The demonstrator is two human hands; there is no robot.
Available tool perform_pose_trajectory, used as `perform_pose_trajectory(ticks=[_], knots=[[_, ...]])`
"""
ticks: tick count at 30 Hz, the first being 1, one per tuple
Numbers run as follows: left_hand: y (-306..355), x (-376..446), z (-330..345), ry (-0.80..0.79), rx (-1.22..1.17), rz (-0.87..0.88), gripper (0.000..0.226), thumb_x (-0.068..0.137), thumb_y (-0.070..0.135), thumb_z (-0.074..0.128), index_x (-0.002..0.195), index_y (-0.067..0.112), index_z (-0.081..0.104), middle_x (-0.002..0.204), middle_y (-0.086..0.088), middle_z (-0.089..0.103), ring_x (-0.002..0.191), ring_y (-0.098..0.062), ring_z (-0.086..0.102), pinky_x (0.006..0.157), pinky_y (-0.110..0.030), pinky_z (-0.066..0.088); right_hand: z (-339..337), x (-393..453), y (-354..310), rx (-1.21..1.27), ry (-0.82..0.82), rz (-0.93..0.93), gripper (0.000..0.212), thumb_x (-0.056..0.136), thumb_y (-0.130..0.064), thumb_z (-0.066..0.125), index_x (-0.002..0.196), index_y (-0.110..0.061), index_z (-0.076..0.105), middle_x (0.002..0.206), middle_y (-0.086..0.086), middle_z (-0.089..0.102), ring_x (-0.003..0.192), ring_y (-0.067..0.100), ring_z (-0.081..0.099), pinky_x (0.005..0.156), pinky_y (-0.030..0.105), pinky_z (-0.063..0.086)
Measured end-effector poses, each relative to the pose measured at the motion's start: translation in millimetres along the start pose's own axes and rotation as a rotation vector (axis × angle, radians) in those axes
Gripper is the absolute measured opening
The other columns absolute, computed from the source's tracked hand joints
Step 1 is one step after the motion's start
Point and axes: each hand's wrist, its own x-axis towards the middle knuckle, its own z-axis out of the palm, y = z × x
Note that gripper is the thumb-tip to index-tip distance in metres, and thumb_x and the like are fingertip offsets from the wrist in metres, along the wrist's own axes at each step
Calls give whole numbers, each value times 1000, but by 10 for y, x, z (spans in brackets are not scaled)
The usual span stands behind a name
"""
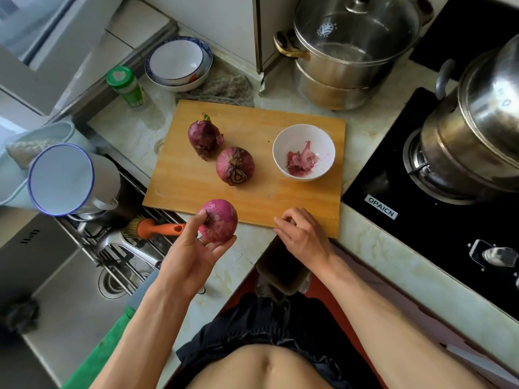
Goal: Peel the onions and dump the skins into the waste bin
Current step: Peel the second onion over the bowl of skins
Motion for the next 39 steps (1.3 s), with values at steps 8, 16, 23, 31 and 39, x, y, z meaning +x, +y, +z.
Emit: perform_pose_trajectory(ticks=[8,16,23,31,39], knots=[[121,23,78,-53,41,-1,57,81,25,72,131,4,56,131,-28,63,113,-40,70,71,-39,64,52,-17,-103,-31,85,8,12,88,1,68,77,-4,71,74,6,57,65,26,51,52,39,46],[41,-8,30,-75,43,-32,53,82,27,72,129,5,58,132,-28,62,117,-40,68,73,-39,64,-14,47,-125,201,9,198,5,82,-2,78,81,-1,73,77,6,61,73,24,58,62,31,47],[33,17,121,-119,-4,-38,56,80,28,71,130,7,56,131,-26,63,115,-39,69,72,-39,65,-288,237,-204,358,99,474,2,83,-10,79,82,-9,78,78,-6,62,70,7,58,65,7,41],[145,163,644,-210,-41,-27,45,88,27,67,127,8,57,126,-24,64,115,-38,69,77,-41,65,-855,862,13,270,228,496,7,86,-11,76,91,-8,79,84,-1,67,75,3,57,69,8,41],[209,301,1067,-234,-12,21,61,80,29,72,135,10,55,132,-20,64,112,-34,72,70,-37,64,-998,1227,398,104,-65,485,18,93,-13,60,87,-6,76,98,10,67,101,30,58,83,37,50]])
